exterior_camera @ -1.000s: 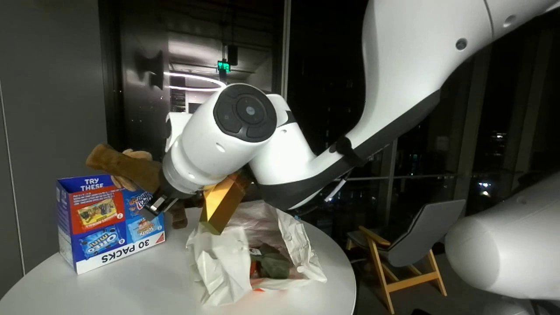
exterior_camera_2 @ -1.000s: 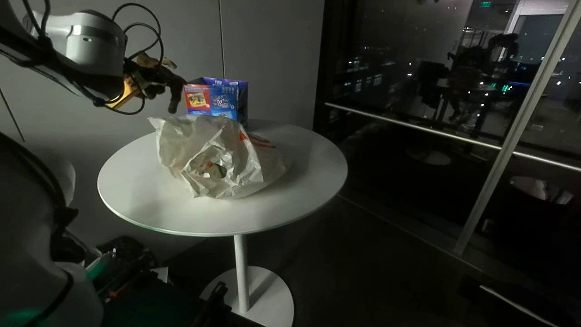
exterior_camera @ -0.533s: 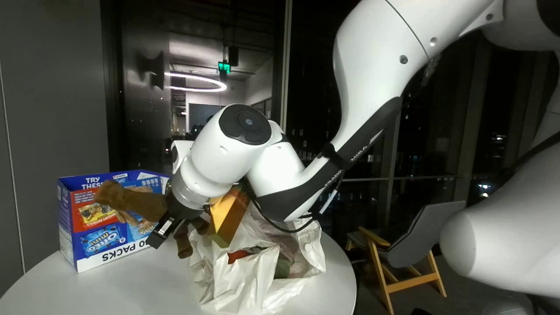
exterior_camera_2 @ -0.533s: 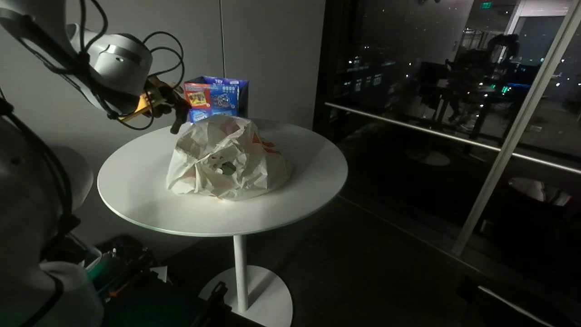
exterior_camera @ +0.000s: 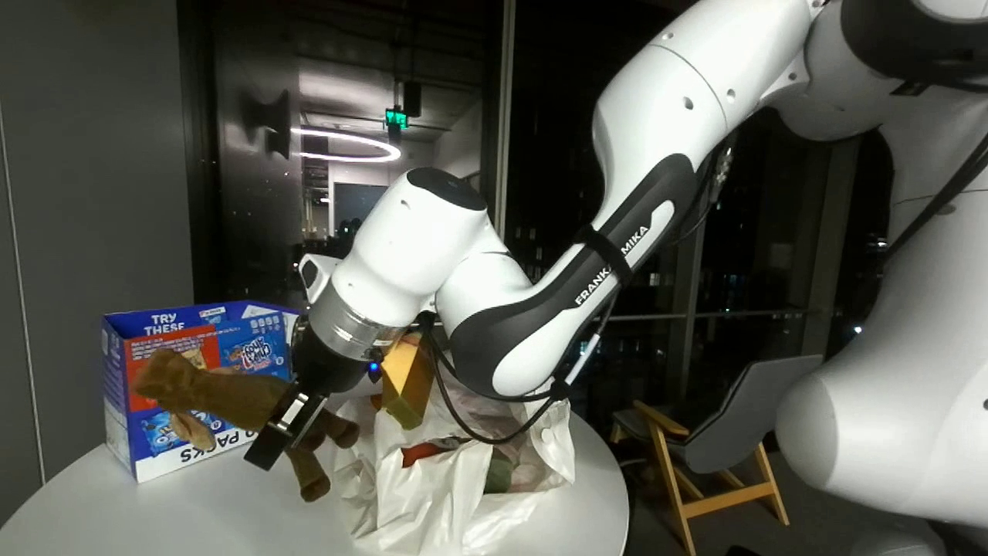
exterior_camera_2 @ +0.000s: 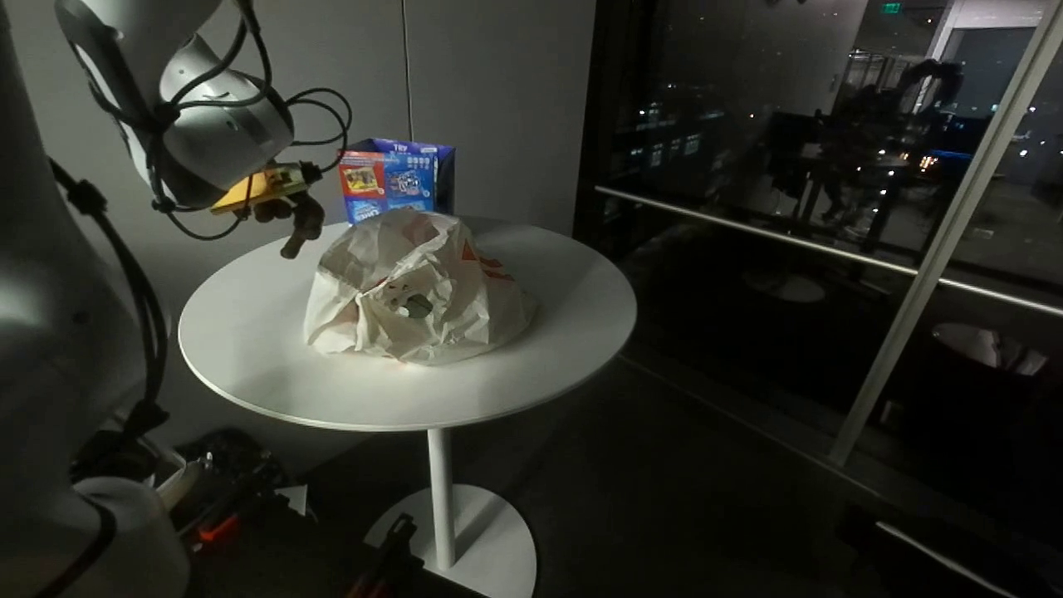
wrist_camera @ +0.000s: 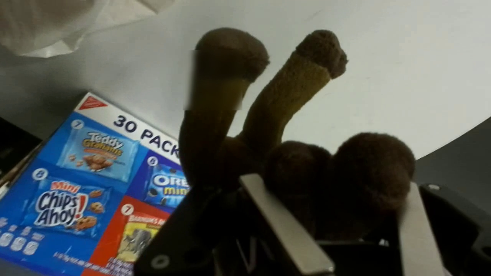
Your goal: Remove the moose, radish and eraser from the plastic bag and place them on the table.
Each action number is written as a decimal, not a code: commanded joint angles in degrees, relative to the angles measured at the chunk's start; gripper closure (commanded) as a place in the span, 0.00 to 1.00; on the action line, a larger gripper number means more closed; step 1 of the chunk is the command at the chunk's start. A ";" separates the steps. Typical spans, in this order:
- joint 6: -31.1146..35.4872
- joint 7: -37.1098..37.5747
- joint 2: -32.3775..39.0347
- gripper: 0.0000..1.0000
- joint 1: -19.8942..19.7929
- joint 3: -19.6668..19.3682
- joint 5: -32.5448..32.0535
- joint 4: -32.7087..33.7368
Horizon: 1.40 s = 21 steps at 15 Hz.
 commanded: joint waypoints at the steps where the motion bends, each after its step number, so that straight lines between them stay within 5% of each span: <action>1: -11.96 -12.88 13.37 0.93 12.30 -8.08 7.10 2.36; 3: -17.39 -21.52 12.46 0.93 21.21 -15.58 17.39 5.42; 8: -31.32 -15.21 21.74 0.90 42.14 -32.38 4.40 21.58; 9: -33.73 -16.14 24.06 0.68 45.08 -34.06 3.60 25.20; 11: -38.85 -17.79 27.05 0.58 49.09 -36.46 4.54 30.69; 12: -39.03 -21.05 22.98 0.49 56.60 -45.23 12.88 32.31; 14: -44.15 -20.55 22.02 0.35 63.52 -52.71 17.93 36.35; 18: -48.56 -15.87 16.28 0.05 75.38 -67.41 18.34 38.32; 21: -56.97 -14.71 12.73 0.00 79.02 -72.34 20.37 38.90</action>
